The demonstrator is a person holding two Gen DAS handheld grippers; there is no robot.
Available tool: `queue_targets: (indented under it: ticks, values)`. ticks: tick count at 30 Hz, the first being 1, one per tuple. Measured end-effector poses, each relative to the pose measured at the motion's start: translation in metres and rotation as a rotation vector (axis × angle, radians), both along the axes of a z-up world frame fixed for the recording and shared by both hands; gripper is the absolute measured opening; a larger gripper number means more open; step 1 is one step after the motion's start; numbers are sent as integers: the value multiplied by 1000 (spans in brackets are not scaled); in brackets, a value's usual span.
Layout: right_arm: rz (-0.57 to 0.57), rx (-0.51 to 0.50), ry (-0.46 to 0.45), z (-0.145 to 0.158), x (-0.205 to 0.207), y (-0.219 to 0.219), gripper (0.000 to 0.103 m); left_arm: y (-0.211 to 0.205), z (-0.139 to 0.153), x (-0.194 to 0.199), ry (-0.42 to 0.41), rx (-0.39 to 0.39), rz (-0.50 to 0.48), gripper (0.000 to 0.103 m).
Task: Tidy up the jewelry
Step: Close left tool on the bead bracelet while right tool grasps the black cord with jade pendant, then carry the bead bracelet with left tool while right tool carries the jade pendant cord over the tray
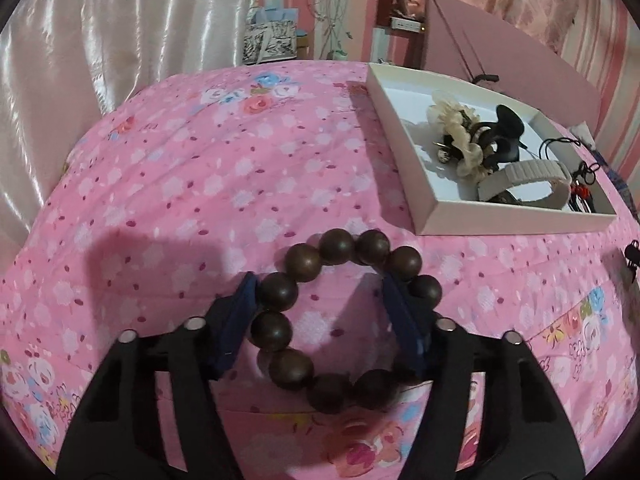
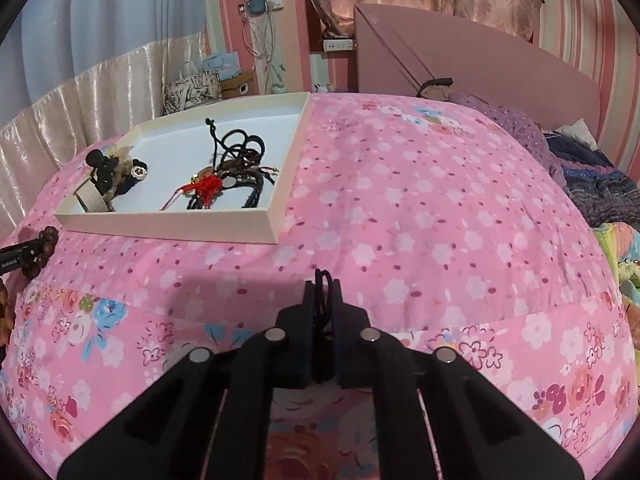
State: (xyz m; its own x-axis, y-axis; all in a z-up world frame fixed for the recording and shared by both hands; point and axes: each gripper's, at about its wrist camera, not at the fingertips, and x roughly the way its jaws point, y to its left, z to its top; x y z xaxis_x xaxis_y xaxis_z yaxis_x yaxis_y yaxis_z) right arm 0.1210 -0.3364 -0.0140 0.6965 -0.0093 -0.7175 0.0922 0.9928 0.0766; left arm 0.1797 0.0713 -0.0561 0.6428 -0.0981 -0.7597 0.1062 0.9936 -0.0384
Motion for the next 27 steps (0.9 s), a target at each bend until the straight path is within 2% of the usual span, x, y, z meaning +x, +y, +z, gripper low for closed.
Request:
queue_targets:
  ticks: [1,3,6,12,16,18,22,27]
  values:
    - [-1,1,-4,1,-1,0,5,2,1,0,-2,-8,3,51]
    - [-4,7,-10,1,-2,-2,5,10,2,0,-4,-42,19,26]
    - [-10,22,-26,3,-4,-5,5,14,2,0,-5,-68,17,17]
    - [-10,31,-66,8,-8,-7,5,9,5,-5,-24,-54,-15,17]
    - [-3,50,-85,10,-10,-8,5,7,12,-10,-60,-71,-36,17]
    - [-1,57,-122,15,-13,-7,5,6,15,-14,-79,-77,-47,17]
    - [6,32,-197,25,-20,-2,5,4,23,-20,-121,-67,-62,17]
    - [1,-18,-231,31,-23,4,5,2,37,-24,-182,-91,-68,17]
